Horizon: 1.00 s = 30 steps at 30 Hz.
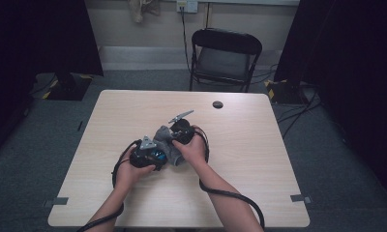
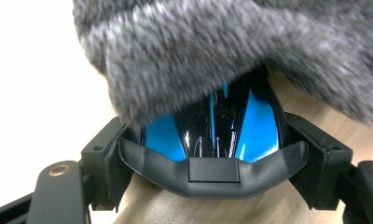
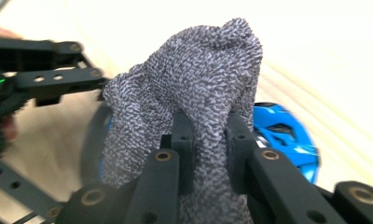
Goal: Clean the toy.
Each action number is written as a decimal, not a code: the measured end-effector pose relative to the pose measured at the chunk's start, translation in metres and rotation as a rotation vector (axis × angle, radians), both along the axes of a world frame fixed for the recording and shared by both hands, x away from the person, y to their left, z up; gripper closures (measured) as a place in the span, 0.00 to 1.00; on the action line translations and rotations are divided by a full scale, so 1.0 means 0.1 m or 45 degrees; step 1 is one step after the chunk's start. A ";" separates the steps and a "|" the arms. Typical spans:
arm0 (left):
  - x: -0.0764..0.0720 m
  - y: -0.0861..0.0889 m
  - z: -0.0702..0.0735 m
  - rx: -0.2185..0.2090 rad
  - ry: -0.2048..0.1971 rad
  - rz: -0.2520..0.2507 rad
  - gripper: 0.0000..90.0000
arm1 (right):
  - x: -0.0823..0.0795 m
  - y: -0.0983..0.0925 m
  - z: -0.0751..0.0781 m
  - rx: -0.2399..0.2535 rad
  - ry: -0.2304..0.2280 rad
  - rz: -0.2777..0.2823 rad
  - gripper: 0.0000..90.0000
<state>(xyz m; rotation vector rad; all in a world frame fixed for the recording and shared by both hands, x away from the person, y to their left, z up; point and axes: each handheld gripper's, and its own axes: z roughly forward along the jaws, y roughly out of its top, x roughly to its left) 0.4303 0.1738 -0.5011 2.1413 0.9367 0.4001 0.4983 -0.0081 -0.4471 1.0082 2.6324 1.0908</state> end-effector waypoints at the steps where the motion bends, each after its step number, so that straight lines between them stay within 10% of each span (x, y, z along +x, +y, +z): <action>1: 0.00 0.00 0.00 0.001 0.000 0.000 0.27 | 0.02 -0.01 0.00 -0.003 0.002 -0.009 0.87; 30: -0.01 0.01 0.00 0.006 -0.005 0.000 0.27 | 0.35 -0.27 -0.13 -0.092 -0.018 -0.206 0.87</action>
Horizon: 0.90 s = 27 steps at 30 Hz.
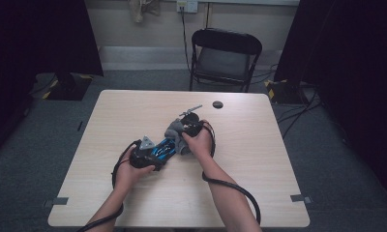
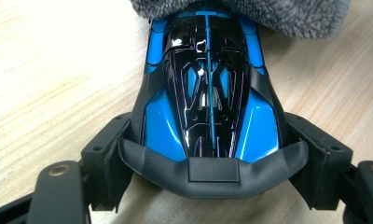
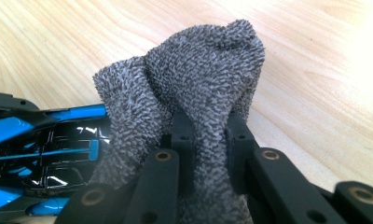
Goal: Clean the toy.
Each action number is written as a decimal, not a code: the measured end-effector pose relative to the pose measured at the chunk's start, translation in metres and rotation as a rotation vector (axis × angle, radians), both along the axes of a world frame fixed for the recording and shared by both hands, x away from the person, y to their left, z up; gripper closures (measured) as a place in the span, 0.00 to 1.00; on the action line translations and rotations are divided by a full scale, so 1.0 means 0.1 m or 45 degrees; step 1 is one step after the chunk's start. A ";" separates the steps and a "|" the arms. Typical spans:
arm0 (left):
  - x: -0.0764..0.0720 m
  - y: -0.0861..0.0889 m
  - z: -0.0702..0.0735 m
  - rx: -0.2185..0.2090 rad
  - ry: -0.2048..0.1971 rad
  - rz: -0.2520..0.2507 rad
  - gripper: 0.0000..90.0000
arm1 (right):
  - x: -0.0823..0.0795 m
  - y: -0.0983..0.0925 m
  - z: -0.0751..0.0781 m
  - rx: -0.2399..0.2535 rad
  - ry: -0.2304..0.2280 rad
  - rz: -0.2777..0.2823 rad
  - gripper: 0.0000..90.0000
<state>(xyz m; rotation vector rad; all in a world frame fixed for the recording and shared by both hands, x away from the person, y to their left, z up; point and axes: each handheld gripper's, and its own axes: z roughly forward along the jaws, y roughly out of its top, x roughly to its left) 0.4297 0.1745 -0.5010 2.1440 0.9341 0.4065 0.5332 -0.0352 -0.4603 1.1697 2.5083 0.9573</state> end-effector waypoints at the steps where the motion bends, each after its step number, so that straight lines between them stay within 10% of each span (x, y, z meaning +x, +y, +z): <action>1: 0.00 0.00 0.00 -0.001 0.001 -0.001 0.27 | 0.01 -0.02 0.00 -0.006 0.002 -0.008 0.87; 10: 0.00 0.00 0.00 -0.002 0.002 0.001 0.27 | 0.09 -0.25 -0.05 0.008 0.025 -0.088 0.87; 27: 0.00 0.00 0.00 -0.006 0.003 0.003 0.27 | -0.16 -0.36 0.24 0.134 -0.037 0.012 0.87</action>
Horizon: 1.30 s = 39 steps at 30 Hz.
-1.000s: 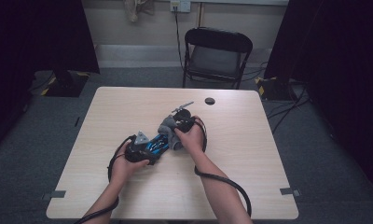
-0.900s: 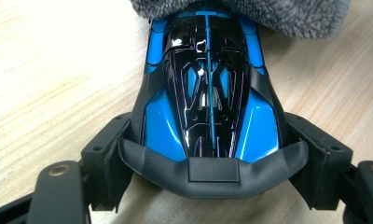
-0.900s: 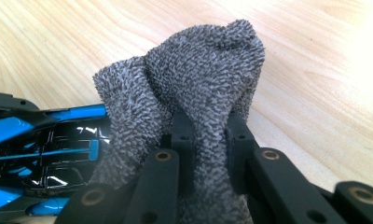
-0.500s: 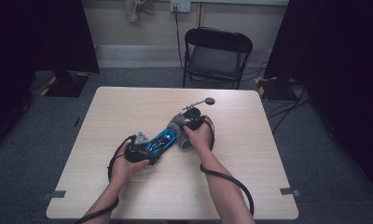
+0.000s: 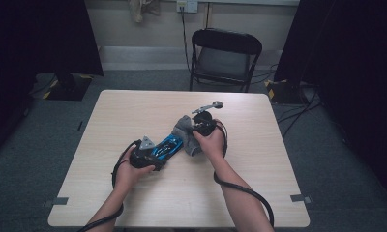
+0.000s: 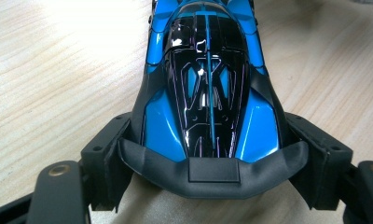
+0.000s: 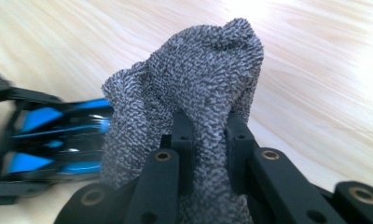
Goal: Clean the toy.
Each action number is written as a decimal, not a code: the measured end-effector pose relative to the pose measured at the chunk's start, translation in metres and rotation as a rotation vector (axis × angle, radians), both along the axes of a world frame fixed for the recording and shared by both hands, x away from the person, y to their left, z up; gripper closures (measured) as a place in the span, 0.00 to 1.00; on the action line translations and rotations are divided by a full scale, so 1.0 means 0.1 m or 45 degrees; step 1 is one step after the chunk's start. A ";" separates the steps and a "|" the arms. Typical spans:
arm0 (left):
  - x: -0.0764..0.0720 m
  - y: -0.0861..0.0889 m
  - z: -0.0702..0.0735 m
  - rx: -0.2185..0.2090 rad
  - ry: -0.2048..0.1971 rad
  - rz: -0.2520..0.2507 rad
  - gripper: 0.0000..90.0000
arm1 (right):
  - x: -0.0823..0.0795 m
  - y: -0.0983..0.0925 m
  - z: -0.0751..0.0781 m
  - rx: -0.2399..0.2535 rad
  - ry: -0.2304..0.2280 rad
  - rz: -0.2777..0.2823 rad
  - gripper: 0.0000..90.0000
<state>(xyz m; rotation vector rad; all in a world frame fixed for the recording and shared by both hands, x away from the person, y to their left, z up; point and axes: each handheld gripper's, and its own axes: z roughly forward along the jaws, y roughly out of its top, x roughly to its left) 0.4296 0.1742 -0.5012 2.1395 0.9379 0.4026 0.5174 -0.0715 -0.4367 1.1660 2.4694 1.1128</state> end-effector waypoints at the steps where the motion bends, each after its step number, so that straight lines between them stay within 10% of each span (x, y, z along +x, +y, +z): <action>1: 0.00 0.00 0.00 0.004 0.000 -0.002 0.27 | -0.02 0.01 0.01 0.012 -0.001 0.008 0.87; 13: 0.00 0.00 0.00 0.001 0.000 0.000 0.27 | -0.30 0.25 0.14 -0.009 -0.030 0.161 0.87; 39: 0.00 0.00 0.00 0.004 0.000 -0.002 0.27 | -0.57 0.82 -0.17 -0.028 0.014 0.351 0.87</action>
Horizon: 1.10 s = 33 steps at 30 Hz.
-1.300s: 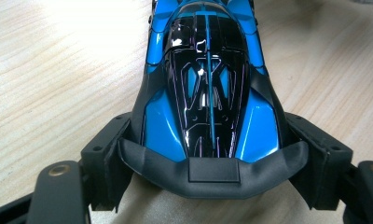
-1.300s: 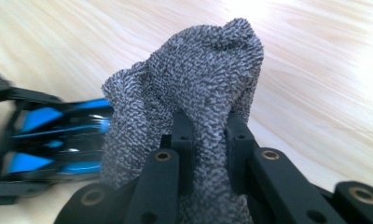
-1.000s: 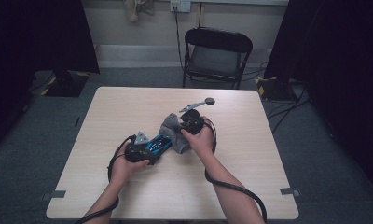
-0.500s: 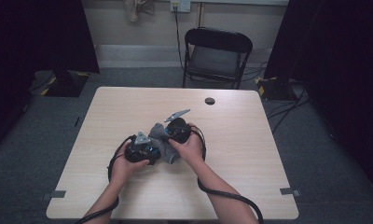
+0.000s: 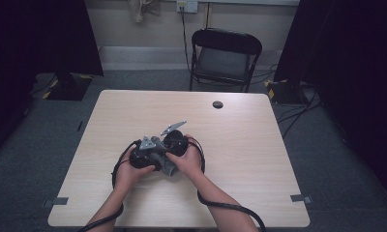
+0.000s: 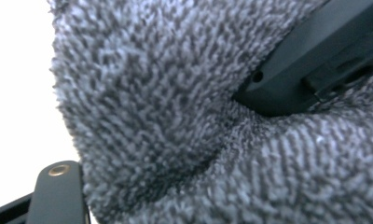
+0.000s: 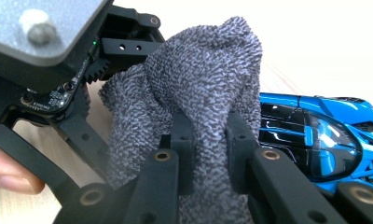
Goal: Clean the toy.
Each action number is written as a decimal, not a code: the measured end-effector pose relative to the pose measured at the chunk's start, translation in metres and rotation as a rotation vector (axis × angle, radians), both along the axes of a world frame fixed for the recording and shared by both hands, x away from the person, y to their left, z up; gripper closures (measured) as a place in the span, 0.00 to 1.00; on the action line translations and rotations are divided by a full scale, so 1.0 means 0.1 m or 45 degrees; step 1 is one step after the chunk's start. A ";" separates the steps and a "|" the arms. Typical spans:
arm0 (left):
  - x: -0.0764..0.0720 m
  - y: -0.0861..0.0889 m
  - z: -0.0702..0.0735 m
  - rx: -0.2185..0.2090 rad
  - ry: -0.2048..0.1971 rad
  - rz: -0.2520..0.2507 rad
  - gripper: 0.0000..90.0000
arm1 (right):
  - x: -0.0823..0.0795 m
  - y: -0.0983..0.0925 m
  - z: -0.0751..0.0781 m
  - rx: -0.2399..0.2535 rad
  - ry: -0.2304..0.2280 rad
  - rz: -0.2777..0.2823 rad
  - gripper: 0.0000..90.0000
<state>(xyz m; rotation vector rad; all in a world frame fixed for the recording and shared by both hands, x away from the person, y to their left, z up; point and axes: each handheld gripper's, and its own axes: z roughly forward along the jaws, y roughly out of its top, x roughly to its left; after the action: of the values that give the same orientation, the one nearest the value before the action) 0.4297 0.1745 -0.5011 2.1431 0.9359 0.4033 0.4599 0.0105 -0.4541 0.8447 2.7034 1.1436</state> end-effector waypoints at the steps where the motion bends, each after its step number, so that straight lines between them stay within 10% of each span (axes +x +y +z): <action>1: 0.00 0.00 0.00 -0.001 0.001 0.000 0.27 | 0.00 0.00 0.00 0.000 0.000 -0.002 0.87; 33: 0.00 0.00 0.00 0.001 0.002 -0.002 0.27 | 0.20 0.03 0.05 -0.007 0.014 -0.057 0.86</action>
<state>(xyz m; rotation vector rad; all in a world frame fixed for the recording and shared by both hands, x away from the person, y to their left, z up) 0.4297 0.1746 -0.5010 2.1450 0.9349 0.4017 0.4794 0.0137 -0.4495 0.9079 2.6806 1.1256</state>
